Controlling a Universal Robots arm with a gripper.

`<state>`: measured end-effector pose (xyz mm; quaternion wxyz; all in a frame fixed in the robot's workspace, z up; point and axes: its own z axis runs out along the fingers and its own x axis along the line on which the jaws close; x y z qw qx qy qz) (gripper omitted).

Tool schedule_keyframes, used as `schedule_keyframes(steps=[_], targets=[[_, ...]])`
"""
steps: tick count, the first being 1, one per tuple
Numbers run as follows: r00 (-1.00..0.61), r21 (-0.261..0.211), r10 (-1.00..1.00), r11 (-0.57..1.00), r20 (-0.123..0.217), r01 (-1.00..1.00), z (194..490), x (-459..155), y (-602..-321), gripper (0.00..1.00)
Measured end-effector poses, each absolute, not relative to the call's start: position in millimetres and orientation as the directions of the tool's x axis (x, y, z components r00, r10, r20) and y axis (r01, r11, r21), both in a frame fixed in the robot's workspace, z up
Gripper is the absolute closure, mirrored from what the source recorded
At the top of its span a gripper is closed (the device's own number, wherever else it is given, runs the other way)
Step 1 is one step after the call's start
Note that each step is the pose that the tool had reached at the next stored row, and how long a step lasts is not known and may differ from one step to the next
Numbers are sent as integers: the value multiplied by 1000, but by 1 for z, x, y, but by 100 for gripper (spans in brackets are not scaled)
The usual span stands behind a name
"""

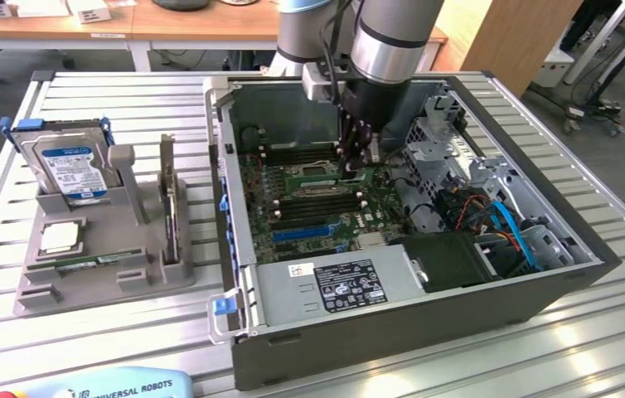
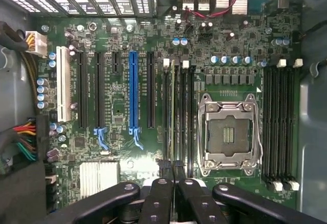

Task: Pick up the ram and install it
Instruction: 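Insert the ram into the slot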

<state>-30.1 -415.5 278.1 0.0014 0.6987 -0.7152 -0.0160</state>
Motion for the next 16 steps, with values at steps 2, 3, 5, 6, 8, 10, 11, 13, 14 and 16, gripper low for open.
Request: schedule_keyframes(steps=[2,3,5,6,8,10,11,13,14,16], targets=[[-24,25,-1000,23,-20,-999,275,-30,-416,88],[-24,25,-1000,23,-20,-999,274,-30,-416,88],[-24,25,-1000,23,-20,-999,272,-30,-416,88],[-24,25,-1000,23,-20,-999,271,-30,-416,88],[-24,25,-1000,23,-20,-999,270,-30,-416,88],[-24,25,-1000,23,-20,-999,268,-30,-416,88],[-24,25,-1000,23,-20,-999,267,-30,-416,88],[-24,25,-1000,23,-20,-999,266,-30,-416,88],[-24,25,-1000,23,-20,-999,265,-30,-416,88],[-24,25,-1000,23,-20,-999,263,-30,-416,88]])
